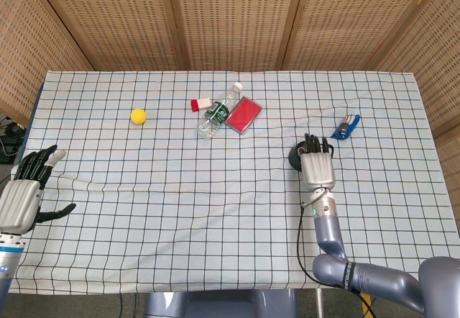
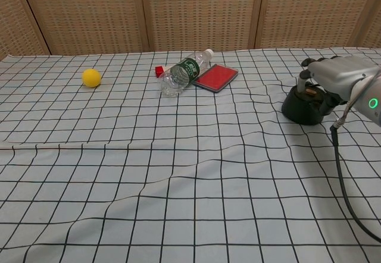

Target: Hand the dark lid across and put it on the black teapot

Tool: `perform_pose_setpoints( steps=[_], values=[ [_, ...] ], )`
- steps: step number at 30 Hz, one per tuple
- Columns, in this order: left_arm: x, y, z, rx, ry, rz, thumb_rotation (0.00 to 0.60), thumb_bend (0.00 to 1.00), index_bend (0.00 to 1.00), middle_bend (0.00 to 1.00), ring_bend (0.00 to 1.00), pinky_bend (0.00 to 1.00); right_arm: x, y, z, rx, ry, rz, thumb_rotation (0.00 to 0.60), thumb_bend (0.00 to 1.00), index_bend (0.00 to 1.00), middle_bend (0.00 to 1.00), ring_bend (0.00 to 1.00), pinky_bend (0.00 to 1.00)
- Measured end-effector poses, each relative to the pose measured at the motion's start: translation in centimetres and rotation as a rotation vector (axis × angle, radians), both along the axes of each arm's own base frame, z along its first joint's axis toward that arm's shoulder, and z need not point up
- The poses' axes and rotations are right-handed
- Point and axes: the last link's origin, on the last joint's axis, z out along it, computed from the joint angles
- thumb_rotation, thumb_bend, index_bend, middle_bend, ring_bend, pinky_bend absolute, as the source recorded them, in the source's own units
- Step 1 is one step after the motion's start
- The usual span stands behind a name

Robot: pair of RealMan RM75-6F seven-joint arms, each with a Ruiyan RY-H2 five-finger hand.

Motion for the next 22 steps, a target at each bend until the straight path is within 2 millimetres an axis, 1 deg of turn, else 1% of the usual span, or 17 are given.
perform_pose_setpoints(
  steps=[1, 4, 7, 12, 14, 17, 20, 22],
  values=[
    [0.0, 0.0, 0.0, 0.000, 0.000, 0.001, 0.600, 0.06, 0.07, 0.00, 0.00, 0.00, 0.1, 0.1, 0.2, -0.004, -0.005, 0.009, 0.600, 0.60, 0.34, 0.00, 0.00, 0.00],
    [-0.1, 0.1, 0.1, 0.004, 0.003, -0.001, 0.600, 0.06, 0.07, 0.00, 0.00, 0.00, 0.3, 0.7, 0.9, -0.018, -0.018, 0.045, 0.600, 0.52, 0.31, 0.00, 0.00, 0.00],
    [-0.3, 0.1, 0.1, 0.013, 0.011, -0.008, 0.600, 0.06, 0.07, 0.00, 0.00, 0.00, 0.1, 1.7, 2.0, -0.034, -0.031, 0.091, 0.600, 0.40, 0.22, 0.00, 0.00, 0.00],
    [-1.2, -0.1, -0.3, 0.023, 0.067, -0.006, 0.600, 0.06, 0.01, 0.00, 0.00, 0.00, -1.8, 4.3, 4.6, -0.067, -0.085, 0.160, 0.600, 0.24, 0.07, 0.00, 0.00, 0.00],
    [-1.6, -0.2, -0.4, 0.032, 0.090, -0.004, 0.600, 0.06, 0.00, 0.00, 0.00, 0.00, -2.8, 5.6, 5.7, -0.080, -0.114, 0.186, 0.600, 0.21, 0.04, 0.00, 0.00, 0.00],
    [-2.6, -0.6, -0.4, 0.058, 0.126, 0.002, 0.600, 0.06, 0.00, 0.00, 0.00, 0.00, -4.7, 7.9, 7.4, -0.097, -0.146, 0.219, 0.600, 0.18, 0.00, 0.00, 0.00, 0.00],
    [-3.8, -1.1, -0.3, 0.083, 0.159, 0.022, 0.600, 0.06, 0.00, 0.00, 0.00, 0.00, -6.6, 10.3, 8.9, -0.109, -0.165, 0.233, 0.600, 0.17, 0.00, 0.00, 0.00, 0.00],
    [-4.8, -1.7, -0.2, 0.093, 0.176, 0.044, 0.600, 0.05, 0.00, 0.00, 0.00, 0.00, -7.3, 11.4, 9.7, -0.117, -0.179, 0.240, 0.600, 0.17, 0.00, 0.00, 0.00, 0.00]
  ],
)
